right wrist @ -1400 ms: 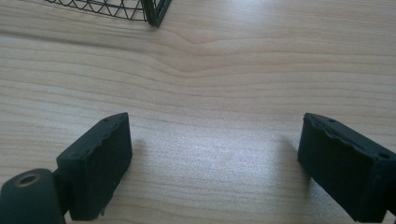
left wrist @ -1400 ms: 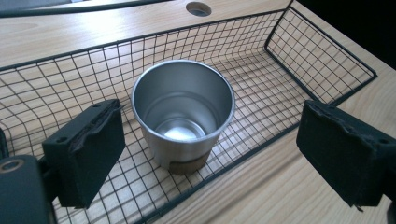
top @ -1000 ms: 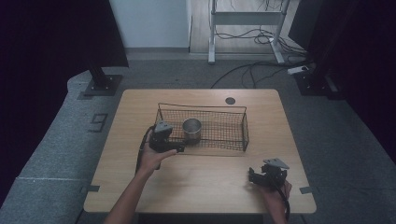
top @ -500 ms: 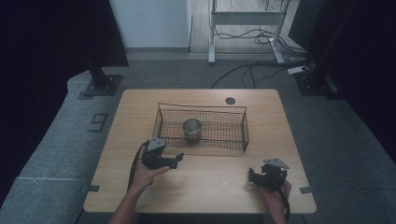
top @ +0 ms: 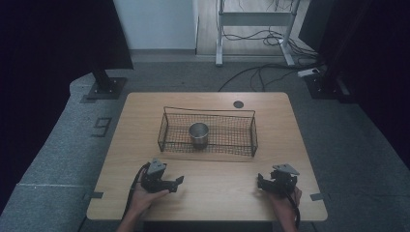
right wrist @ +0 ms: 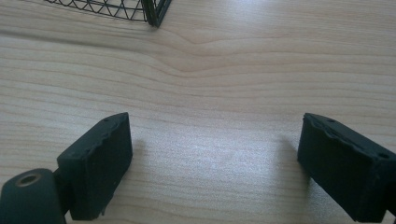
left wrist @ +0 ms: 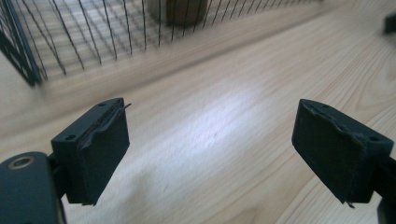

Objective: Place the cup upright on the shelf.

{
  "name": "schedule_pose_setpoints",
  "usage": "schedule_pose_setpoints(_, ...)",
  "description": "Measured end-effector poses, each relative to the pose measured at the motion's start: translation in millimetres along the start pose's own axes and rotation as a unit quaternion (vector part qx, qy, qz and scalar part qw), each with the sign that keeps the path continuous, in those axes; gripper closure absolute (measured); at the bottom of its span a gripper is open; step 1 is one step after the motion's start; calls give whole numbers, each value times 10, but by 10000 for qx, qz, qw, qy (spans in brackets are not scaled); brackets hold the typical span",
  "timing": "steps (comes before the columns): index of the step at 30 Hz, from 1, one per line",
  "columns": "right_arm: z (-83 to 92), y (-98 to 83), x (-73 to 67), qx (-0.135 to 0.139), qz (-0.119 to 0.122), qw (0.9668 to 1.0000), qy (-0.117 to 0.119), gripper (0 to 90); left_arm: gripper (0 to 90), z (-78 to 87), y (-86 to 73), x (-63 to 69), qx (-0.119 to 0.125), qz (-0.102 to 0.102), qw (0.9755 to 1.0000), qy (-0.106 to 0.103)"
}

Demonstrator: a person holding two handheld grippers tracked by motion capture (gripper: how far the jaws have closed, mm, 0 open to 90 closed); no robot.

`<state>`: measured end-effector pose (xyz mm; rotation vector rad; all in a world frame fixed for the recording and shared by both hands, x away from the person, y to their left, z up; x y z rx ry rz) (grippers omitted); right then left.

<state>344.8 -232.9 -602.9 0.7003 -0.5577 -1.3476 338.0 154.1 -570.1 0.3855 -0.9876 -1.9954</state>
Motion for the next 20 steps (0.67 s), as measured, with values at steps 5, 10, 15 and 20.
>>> schedule_pose_setpoints(5,0,0,0,-2,2,10000,1,100,125,-37,-97,-48,-90,125,9999,12)
schedule_pose_setpoints(10,-5,5,-2,5,16,10000,16,103,130,-29,-112,-66,-65,204,9998,16)
schedule_pose_setpoints(15,-6,6,-3,2,12,10000,19,104,134,-41,-127,-65,-86,210,9997,11)
schedule_pose_setpoints(20,-6,6,-3,2,13,10000,19,104,136,-63,-140,-65,-133,199,9997,-3)
Point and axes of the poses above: each handheld gripper's, and its own axes: z roughly backward along the jaws, y roughly out of its top, x roughly to its right, the point moved 7 cm from there along -z, roughly forward along the jaws, and after that the axes turned 2 degrees about y, right-handed, at the moved point
